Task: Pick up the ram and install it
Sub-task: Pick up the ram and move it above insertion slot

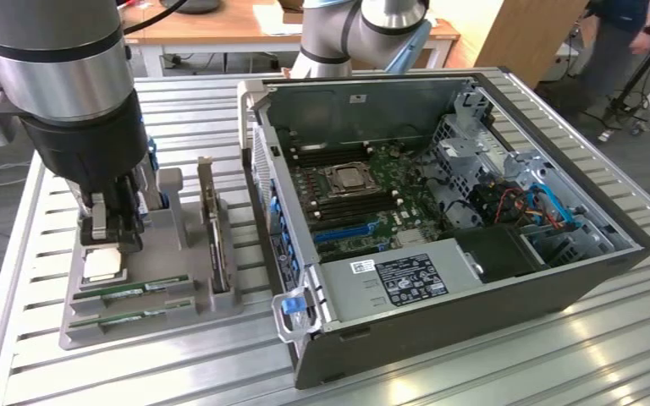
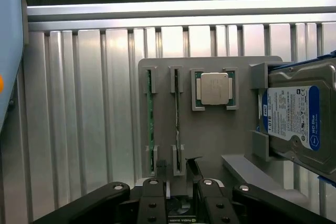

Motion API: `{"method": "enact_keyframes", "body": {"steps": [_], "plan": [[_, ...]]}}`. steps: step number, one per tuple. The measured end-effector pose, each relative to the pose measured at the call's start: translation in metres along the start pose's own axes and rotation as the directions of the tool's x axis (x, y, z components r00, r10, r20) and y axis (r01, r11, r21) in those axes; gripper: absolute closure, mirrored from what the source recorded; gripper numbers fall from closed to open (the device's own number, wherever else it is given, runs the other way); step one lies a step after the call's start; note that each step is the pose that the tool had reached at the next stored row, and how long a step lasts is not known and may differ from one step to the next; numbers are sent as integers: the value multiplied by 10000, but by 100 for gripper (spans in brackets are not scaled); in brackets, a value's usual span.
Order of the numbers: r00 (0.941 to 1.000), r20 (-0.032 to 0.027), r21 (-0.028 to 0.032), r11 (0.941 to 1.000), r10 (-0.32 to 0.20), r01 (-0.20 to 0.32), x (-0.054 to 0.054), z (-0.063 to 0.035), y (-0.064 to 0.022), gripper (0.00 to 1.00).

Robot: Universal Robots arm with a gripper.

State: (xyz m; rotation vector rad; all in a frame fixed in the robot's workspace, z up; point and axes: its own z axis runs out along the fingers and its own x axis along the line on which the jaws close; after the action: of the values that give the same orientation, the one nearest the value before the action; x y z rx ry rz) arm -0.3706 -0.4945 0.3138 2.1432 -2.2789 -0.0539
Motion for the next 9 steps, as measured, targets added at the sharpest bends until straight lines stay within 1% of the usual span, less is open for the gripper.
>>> {"method": "enact_keyframes", "body": {"steps": [5, 9], "plan": [[10000, 0, 0, 10000, -33, 33, 16, 9, 1, 70], [10000, -3, -1, 10000, -74, 74, 20, 39, 1, 70]]}}
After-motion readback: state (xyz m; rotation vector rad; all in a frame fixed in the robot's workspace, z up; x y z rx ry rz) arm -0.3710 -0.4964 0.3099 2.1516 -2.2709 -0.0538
